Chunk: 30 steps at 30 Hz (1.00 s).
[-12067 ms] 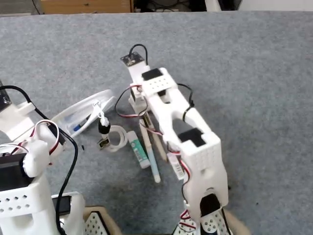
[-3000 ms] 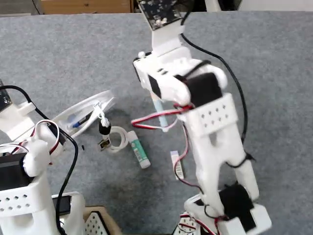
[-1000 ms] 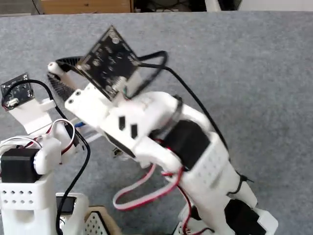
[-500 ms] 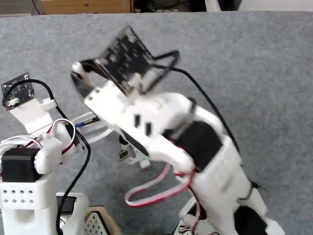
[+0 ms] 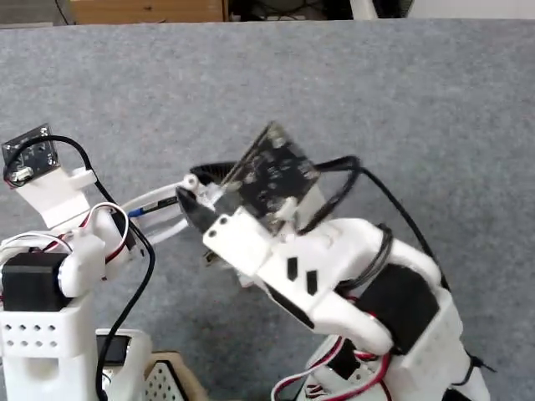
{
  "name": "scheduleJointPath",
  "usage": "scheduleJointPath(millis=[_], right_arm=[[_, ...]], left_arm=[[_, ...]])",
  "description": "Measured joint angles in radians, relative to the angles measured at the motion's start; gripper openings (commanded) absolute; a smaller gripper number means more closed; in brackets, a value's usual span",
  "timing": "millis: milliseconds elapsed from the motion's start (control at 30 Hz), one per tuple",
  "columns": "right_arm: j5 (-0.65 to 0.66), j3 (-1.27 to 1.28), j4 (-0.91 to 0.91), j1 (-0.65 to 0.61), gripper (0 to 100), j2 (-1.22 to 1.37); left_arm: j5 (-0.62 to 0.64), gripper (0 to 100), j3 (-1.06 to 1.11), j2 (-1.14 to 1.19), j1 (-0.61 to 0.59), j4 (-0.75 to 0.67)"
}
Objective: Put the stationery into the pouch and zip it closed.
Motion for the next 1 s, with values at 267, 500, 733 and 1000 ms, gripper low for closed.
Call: scheduleJointPath(millis=[267, 500, 733, 1000], right_arm=[[0.049, 0.269, -0.17, 0.003, 1.1, -0.011], [0.049, 0.476, -0.354, 0.009, 1.1, -0.031], [0.049, 0.597, -0.522, 0.068, 1.1, -0.034], [0.049, 0.743, -0.75, 0.075, 1.2, -0.038]], left_arm=[[0.0, 3, 0.0, 0.0, 0.0, 0.0], [0.0, 3, 0.002, 0.0, 0.002, 0.0], [0.0, 3, -0.002, 0.009, 0.006, -0.008], [0.0, 3, -0.002, 0.011, 0.008, -0.009]])
